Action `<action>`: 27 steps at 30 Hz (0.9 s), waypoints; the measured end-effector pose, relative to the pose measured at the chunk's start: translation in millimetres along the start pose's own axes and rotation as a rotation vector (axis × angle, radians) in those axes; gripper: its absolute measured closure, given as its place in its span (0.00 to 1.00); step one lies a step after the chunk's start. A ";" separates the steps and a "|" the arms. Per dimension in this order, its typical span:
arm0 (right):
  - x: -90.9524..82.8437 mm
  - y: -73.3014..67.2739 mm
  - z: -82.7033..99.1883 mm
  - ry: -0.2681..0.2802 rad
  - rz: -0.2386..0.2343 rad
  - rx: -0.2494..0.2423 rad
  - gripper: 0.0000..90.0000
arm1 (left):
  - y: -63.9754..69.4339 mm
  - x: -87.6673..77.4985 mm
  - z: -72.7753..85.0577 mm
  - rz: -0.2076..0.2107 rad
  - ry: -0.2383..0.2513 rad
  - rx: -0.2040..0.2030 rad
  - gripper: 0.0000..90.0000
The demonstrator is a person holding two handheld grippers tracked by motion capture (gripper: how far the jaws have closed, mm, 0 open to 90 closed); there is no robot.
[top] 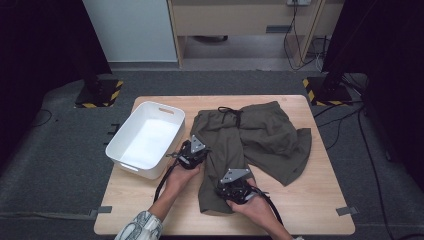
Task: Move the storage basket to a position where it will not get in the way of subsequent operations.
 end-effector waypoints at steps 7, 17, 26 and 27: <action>-18.5 7.7 -5.2 0.055 0.037 0.015 0.49 | 7.3 -33.2 -4.6 0.006 0.068 0.015 0.67; -63.2 38.3 6.4 0.115 0.161 0.032 0.18 | 41.8 -72.7 15.8 0.095 0.067 -0.004 0.50; -90.1 64.2 37.5 0.078 0.205 0.063 0.47 | 60.0 -57.6 33.0 0.129 -0.034 0.058 0.44; -91.1 66.4 40.0 0.074 0.206 0.064 0.53 | 60.6 -56.6 32.7 0.132 -0.033 0.065 0.46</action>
Point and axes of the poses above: each handheld gripper's, and its own axes: x roughly forward along the jaws, z roughly out of its underside, y roughly to its right, the point moved 8 cm from there along x, roughly forward along the jaws, and after that the axes turned 5 degrees about -z, right-handed, at the moved point
